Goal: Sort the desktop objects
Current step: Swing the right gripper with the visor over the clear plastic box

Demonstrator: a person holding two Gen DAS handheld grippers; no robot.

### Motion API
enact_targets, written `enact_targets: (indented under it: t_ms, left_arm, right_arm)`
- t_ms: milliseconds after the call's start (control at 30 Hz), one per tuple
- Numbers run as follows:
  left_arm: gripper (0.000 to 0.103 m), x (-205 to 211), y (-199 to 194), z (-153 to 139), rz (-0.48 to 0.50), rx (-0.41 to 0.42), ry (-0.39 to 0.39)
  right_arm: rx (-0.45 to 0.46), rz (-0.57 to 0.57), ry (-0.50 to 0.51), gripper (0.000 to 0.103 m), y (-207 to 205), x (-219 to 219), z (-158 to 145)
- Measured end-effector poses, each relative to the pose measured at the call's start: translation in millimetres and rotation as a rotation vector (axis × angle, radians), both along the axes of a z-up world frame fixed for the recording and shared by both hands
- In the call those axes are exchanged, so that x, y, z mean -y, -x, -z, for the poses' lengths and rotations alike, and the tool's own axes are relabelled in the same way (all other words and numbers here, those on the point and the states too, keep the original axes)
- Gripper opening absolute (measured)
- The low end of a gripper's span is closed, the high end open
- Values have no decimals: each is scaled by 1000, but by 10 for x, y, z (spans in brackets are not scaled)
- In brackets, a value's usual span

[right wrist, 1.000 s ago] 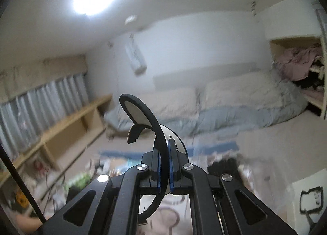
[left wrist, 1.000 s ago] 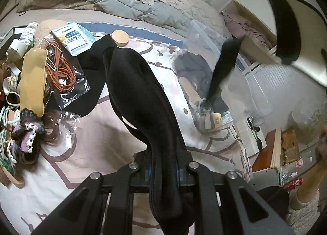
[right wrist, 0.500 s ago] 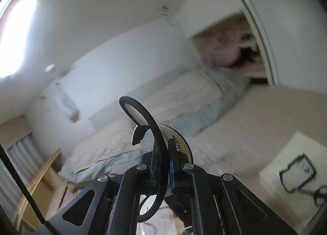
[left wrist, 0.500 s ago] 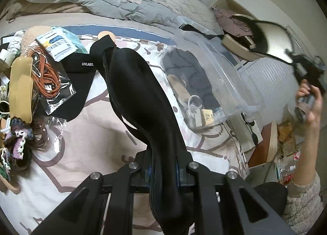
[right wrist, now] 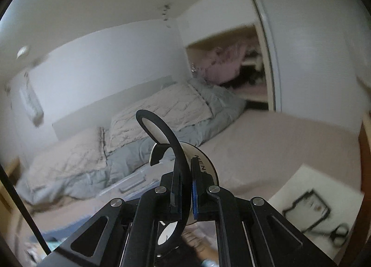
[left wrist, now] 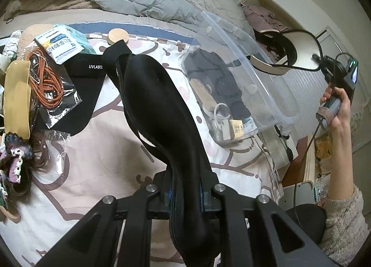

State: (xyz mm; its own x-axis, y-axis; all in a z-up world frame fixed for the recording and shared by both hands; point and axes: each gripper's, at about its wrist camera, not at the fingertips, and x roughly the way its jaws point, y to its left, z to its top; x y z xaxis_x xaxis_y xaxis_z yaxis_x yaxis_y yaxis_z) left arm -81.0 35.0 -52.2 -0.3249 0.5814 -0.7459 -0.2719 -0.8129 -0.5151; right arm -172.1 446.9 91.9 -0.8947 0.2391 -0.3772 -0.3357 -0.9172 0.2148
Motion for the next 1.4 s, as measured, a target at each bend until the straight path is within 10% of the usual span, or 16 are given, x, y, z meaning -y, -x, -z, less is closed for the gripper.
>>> enact_targets:
  t_ms: [600,1167,1233,1333,1400]
  left_arm:
    - [16,-100,147,121,7,44,10]
    - [16,-157,276,243,14,83,14]
    - [16,-142,274,231,17,82,5]
    - [16,-148,266,220,21,84,-7]
    - [16,-160,253,212,28,86,-13]
  right_arm:
    - [202,-485,-1039,6,610,1073,520]
    - [241,-876,-1434,6,568,1556,1441]
    - [320,-921,-1456,11,506,1539,1543]
    - [395,-896,-1405,75,414,1441,1492]
    - [427,-911,-1336,87,332,1339,1378]
